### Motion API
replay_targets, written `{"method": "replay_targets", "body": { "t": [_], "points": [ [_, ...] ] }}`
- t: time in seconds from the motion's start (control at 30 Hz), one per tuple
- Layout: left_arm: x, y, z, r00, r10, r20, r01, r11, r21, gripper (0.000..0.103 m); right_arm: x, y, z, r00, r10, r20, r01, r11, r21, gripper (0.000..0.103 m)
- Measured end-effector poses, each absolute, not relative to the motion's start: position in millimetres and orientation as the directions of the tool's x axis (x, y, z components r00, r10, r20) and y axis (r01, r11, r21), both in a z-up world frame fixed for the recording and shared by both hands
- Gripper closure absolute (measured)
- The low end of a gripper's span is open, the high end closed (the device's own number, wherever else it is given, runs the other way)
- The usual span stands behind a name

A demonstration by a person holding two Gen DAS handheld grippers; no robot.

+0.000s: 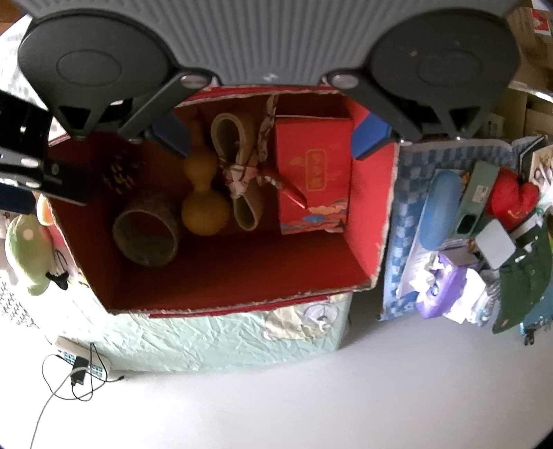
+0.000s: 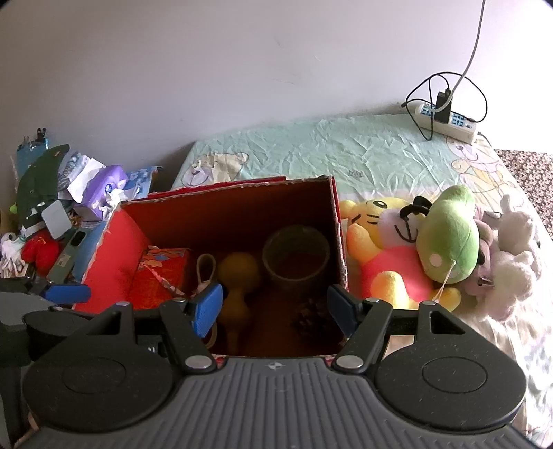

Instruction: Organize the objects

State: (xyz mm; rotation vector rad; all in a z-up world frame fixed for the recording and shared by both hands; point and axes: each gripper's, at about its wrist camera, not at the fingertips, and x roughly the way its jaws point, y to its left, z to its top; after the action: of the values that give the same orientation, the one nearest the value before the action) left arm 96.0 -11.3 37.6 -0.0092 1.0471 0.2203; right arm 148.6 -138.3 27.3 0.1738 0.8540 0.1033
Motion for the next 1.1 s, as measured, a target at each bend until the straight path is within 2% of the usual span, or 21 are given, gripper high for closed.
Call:
{"method": "replay_targets", "body": {
  "t": [0.17,0.67,1.1],
  "points": [
    [102.4,-14.8,28.6,0.460,0.140,-0.877,-0.150,0.986,0.079,0.004,155.3,-134.5,21.8,0.638,0.165,-0.752,-0.029,0.981,0.191,0.033],
    [123.4,9.6,13.7,0.404,0.173,-0.898,-0.216,0.972,0.090,0.004,185.4,-126.9,9.1,0.617,0.131,-0.776,-0.002,0.986,0.165,0.033],
    [140.9,16.3,0.7,0.390,0.157,-0.908,-0.200,0.976,0.083,0.004,203.9,-126.7,-4.4,0.566,0.142,-0.812,0.011,0.984,0.180,0.033]
  ]
}}
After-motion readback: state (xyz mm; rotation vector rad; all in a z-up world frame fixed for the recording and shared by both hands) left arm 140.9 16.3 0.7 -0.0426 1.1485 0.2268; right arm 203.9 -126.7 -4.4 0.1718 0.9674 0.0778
